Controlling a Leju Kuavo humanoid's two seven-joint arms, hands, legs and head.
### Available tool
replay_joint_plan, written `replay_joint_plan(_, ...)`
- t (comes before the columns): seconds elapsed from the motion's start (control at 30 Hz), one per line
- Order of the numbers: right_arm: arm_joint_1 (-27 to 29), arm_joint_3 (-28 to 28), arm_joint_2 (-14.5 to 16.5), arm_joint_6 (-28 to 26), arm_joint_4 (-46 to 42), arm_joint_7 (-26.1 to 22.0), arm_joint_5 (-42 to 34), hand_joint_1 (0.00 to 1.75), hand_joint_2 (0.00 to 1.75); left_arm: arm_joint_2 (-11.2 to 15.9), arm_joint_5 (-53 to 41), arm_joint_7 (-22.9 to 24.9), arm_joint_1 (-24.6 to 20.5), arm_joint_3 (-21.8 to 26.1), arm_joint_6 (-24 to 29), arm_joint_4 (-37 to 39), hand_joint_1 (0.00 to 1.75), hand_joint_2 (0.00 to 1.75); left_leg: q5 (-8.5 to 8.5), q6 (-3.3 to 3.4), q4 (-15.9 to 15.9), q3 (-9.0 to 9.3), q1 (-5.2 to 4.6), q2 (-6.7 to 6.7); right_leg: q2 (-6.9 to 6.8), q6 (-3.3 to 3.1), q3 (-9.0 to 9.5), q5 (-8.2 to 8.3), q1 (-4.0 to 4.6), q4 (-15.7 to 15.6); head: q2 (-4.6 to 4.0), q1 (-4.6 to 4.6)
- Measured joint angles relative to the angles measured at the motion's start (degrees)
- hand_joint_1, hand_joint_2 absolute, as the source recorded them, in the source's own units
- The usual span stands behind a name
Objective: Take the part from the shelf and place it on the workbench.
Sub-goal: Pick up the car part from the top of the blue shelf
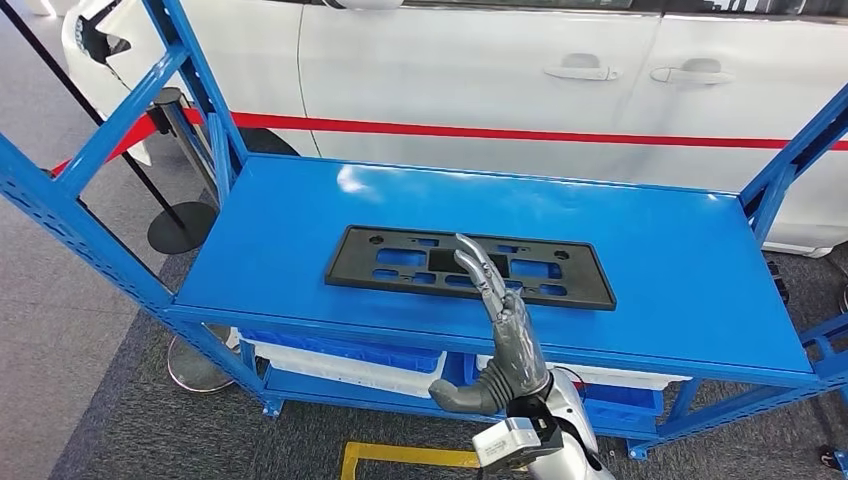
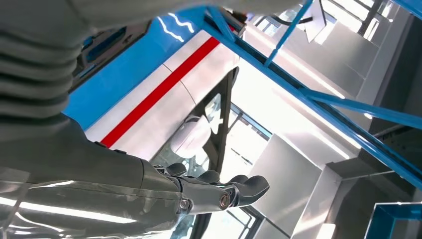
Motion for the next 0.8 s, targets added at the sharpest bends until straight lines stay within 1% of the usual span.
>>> replay_joint_plan(0.03, -0.3, 0.1, -0.1, -0.4, 0.3, 0.0, 0.0, 0.00, 1.75, -0.1, 0.0, 0.0, 0.0, 0.0, 0.0, 0.0, 0.00, 0.00, -0.10, -0.15, 0.1, 0.06, 0.04, -0.03, -0.04, 0.10, 1.54, 2.09, -0.19, -3.3, 0.00, 0.00)
replay_joint_plan(0.07, -0.6, 0.2, -0.2, -1.0, 0.7, 0.0, 0.2, 0.00, 1.75, -0.1, 0.1, 0.0, 0.0, 0.0, 0.0, 0.0, 0.00, 0.00, -0.25, -0.38, 0.3, 0.09, 0.07, -0.06, -0.09, 0.13, 3.53, 4.02, -0.34, -7.5, 0.00, 0.01)
replay_joint_plan(0.1, -1.0, 0.4, -0.3, -1.8, 1.0, 0.2, 0.5, 0.00, 1.75, -0.2, 0.1, 0.0, 0.0, 0.0, 0.0, 0.0, 0.00, 0.00, -0.43, -0.67, 0.6, 0.04, 0.00, -0.10, -0.09, 0.02, 5.21, 5.37, -0.31, -11.1, 0.00, 0.00)
replay_joint_plan(0.13, -1.2, 0.5, -0.4, -2.6, 1.3, 0.4, 0.8, 0.00, 1.75, -0.2, 0.1, 0.0, 0.0, 0.0, 0.1, 0.0, 0.00, 0.00, -0.56, -1.00, 0.8, -0.04, -0.09, -0.11, -0.05, -0.20, 6.26, 6.03, -0.28, -13.4, 0.00, -0.02)
replay_joint_plan(0.17, -1.4, 0.7, -0.5, -3.6, 1.7, 0.7, 1.3, 0.00, 1.31, -0.2, 0.1, 0.0, 0.0, 0.0, 0.1, 0.0, 0.00, 0.00, -0.64, -1.33, 0.9, -0.12, -0.17, -0.12, 0.02, -0.51, 6.63, 6.07, -0.15, -14.4, 0.00, -0.04)
replay_joint_plan(0.2, -1.5, 0.8, -0.6, -4.5, 2.0, 1.0, 1.7, 0.00, 0.87, -0.2, 0.1, -0.1, 0.0, 0.0, 0.1, 0.0, 0.00, 0.00, -0.64, -1.68, 0.9, -0.16, -0.20, -0.13, 0.10, -0.88, 6.58, 6.08, 0.03, -14.4, 0.00, -0.06)
replay_joint_plan(0.27, -1.7, 1.1, -0.8, -5.8, 2.6, 1.9, 2.3, 0.00, 0.00, -0.2, 0.0, -0.1, 0.0, 0.0, 0.0, 0.0, 0.00, 0.00, -0.97, -2.36, 1.2, -0.29, 0.00, -0.12, 0.11, -1.65, 6.60, 6.28, -0.01, -14.6, 0.00, -0.07)
replay_joint_plan(0.3, -1.8, 1.3, -0.9, -6.1, 2.8, 2.4, 2.3, 0.00, 0.00, -0.2, 0.0, -0.1, 0.0, 0.0, -0.1, 0.0, 0.00, 0.00, -1.79, -2.66, 2.3, -0.76, 0.10, -0.11, 0.07, -2.04, 6.62, 6.38, -0.07, -14.8, 0.00, -0.08)
replay_joint_plan(0.33, -1.9, 1.5, -1.0, -6.3, 3.0, 2.8, 2.4, 0.00, 0.00, -0.2, 0.0, -0.2, 0.0, 0.0, -0.1, 0.0, 0.00, 0.00, -3.22, -2.91, 4.6, -1.78, 0.16, -0.10, 0.00, -2.35, 6.64, 6.45, -0.14, -14.9, 0.00, -0.09)
replay_joint_plan(0.37, -2.0, 1.6, -1.0, -6.5, 3.2, 3.1, 2.4, 0.00, 0.00, -0.2, 0.0, -0.2, 0.0, 0.0, -0.2, 0.0, 0.00, 0.00, -5.11, -3.11, 8.1, -3.37, 0.21, -0.09, -0.07, -2.55, 6.60, 6.45, -0.08, -14.9, 0.00, -0.10)
replay_joint_plan(0.4, -2.0, 1.8, -1.1, -6.6, 3.4, 3.3, 2.4, 0.00, 0.00, -0.2, 0.0, -0.2, 0.0, 0.0, -0.2, 0.0, 0.00, 0.00, -7.05, -3.25, 12.3, -5.32, 0.22, -0.09, -0.11, -2.68, 6.53, 6.44, 0.01, -14.9, 0.00, -0.11)
replay_joint_plan(0.43, -2.0, 1.9, -1.2, -6.7, 3.6, 3.3, 2.4, 0.00, 0.44, -0.2, 0.0, -0.2, 0.1, 0.0, -0.2, 0.0, 0.00, 0.00, -8.38, -3.32, 15.9, -7.08, 0.23, -0.09, -0.12, -2.74, 6.49, 6.43, 0.12, -14.8, 0.00, -0.10)
replay_joint_plan(0.47, -2.0, 2.0, -1.3, -6.7, 3.8, 3.3, 2.4, 0.00, 0.87, -0.2, 0.0, -0.2, 0.1, 0.0, -0.2, 0.0, 0.00, 0.00, -8.71, -3.30, 18.0, -8.10, 0.23, -0.09, -0.11, -2.79, 6.48, 6.40, 0.23, -14.8, 0.00, -0.11)
replay_joint_plan(0.5, -2.0, 2.1, -1.4, -6.7, 4.0, 3.3, 2.4, 0.00, 1.31, -0.2, 0.0, -0.2, 0.2, 0.0, -0.2, 0.0, 0.00, 0.00, -7.83, -3.16, 17.7, -7.97, 0.21, -0.09, -0.08, -2.81, 6.52, 6.38, 0.32, -14.7, 0.00, -0.11)
replay_joint_plan(0.53, -2.0, 2.2, -1.5, -6.7, 4.1, 3.4, 2.4, 0.00, 1.75, -0.2, 0.0, -0.2, 0.2, 0.0, -0.2, 0.0, 0.00, 0.00, -5.96, -2.92, 14.9, -6.67, 0.19, -0.09, -0.02, -2.82, 6.63, 6.33, 0.40, -14.7, 0.00, -0.11)
replay_joint_plan(0.57, -2.1, 2.3, -1.6, -6.8, 4.1, 3.5, 2.4, 0.00, 1.75, -0.2, 0.0, -0.2, 0.2, 0.0, -0.2, 0.0, 0.00, 0.00, -3.74, -2.55, 10.6, -4.62, 0.14, -0.09, 0.02, -2.79, 6.75, 6.28, 0.46, -14.7, 0.00, -0.11)
replay_joint_plan(0.6, -2.2, 2.3, -1.6, -6.8, 4.2, 3.7, 2.6, 0.00, 1.75, -0.2, 0.0, -0.2, 0.2, 0.0, -0.2, 0.0, 0.00, 0.00, -2.17, -2.20, 6.5, -2.64, 0.01, -0.08, 0.05, -2.70, 6.81, 6.22, 0.60, -14.7, 0.00, -0.10)
replay_joint_plan(0.63, -2.2, 2.4, -1.7, -6.9, 4.2, 4.1, 2.8, 0.00, 1.75, -0.1, 0.0, -0.2, 0.1, 0.0, -0.2, 0.0, 0.00, 0.00, -1.16, -1.90, 3.4, -1.21, -0.13, -0.08, 0.07, -2.52, 6.79, 6.19, 0.68, -14.6, 0.00, -0.10)
replay_joint_plan(0.67, -2.3, 2.5, -1.7, -7.0, 4.3, 4.6, 3.2, 0.00, 1.75, -0.1, 0.0, -0.2, 0.1, 0.0, -0.2, 0.0, 0.00, 0.00, -0.85, -1.69, 1.8, -0.53, -0.28, -0.08, 0.06, -2.29, 6.71, 6.19, 0.72, -14.6, 0.00, -0.10)
replay_joint_plan(0.7, -2.4, 2.5, -1.8, -7.2, 4.3, 5.2, 3.8, 0.00, 1.75, -0.1, 0.0, -0.2, 0.1, 0.0, -0.2, 0.0, 0.00, 0.00, -0.97, -1.54, 1.4, -0.44, -0.44, -0.09, 0.03, -2.00, 6.64, 6.23, 0.73, -14.7, 0.00, -0.09)
replay_joint_plan(0.77, -2.5, 2.7, -1.9, -7.8, 4.5, 6.6, 5.6, 0.00, 1.75, -0.2, 0.0, -0.3, 0.1, 0.0, -0.2, 0.0, 0.00, 0.00, -0.58, -1.04, 0.9, -0.34, -0.26, -0.08, 0.01, -1.38, 6.68, 6.22, 0.67, -14.7, 0.00, -0.08)
replay_joint_plan(0.8, -2.6, 2.7, -2.0, -8.3, 4.5, 7.4, 6.9, 0.00, 1.75, -0.3, 0.0, -0.3, 0.1, 0.0, -0.2, 0.0, 0.00, 0.00, -0.37, -0.70, 0.6, -0.20, -0.11, -0.03, 0.00, -1.09, 6.44, 5.65, 0.66, -14.0, 0.00, -0.04)
